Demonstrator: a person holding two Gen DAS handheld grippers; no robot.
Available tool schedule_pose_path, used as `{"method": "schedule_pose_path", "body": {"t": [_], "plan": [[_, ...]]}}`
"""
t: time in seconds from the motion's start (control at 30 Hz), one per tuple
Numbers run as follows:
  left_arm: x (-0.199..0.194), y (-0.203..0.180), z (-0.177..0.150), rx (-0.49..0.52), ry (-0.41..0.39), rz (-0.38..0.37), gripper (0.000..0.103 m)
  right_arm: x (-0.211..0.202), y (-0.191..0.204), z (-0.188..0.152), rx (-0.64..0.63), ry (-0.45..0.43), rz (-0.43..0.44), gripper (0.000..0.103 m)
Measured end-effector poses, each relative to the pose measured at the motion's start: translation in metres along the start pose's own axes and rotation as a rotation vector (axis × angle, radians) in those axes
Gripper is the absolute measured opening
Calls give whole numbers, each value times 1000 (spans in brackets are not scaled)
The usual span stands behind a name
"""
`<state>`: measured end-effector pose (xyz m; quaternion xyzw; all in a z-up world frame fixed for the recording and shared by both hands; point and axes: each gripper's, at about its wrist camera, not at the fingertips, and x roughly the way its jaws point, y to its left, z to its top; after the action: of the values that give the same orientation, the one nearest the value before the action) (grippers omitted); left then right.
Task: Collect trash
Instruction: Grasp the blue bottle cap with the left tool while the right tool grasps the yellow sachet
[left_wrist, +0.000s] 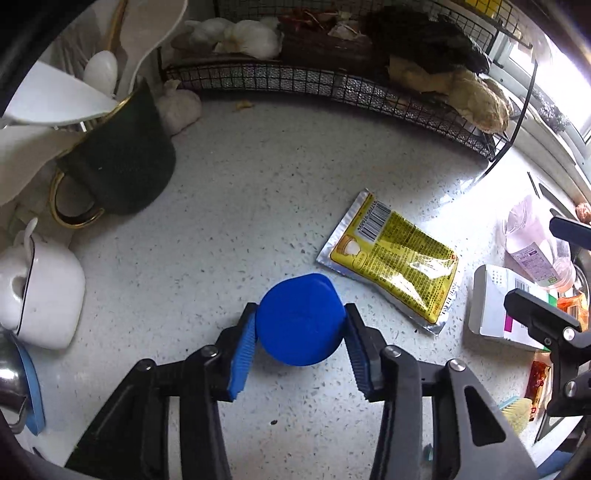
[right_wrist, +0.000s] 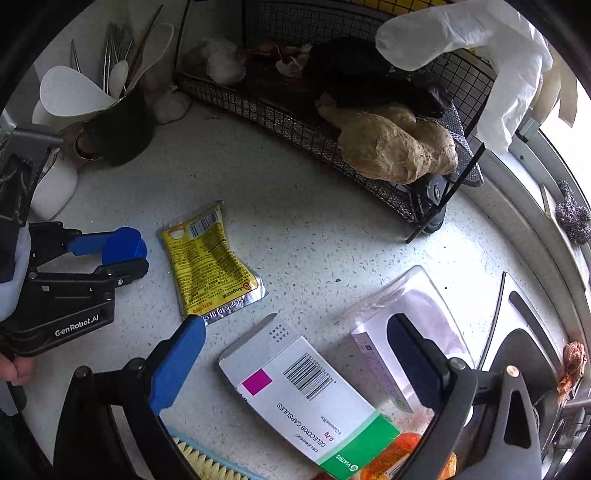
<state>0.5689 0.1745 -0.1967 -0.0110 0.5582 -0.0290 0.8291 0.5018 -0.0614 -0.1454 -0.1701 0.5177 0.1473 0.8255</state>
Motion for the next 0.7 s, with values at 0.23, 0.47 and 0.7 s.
{"method": "schedule_pose_path", "body": {"t": [0.23,0.47,0.7], "plan": [[-38,17,-17,-104,-81,37,43,6,24,16,-85,-4,95,99],[-31,36,-19,-125,-65,78,43,37,44,31,-151,55,160,99],[-16,42,-15,-128,-51,100,43,68,53,47,-171,107,210,99]]}}
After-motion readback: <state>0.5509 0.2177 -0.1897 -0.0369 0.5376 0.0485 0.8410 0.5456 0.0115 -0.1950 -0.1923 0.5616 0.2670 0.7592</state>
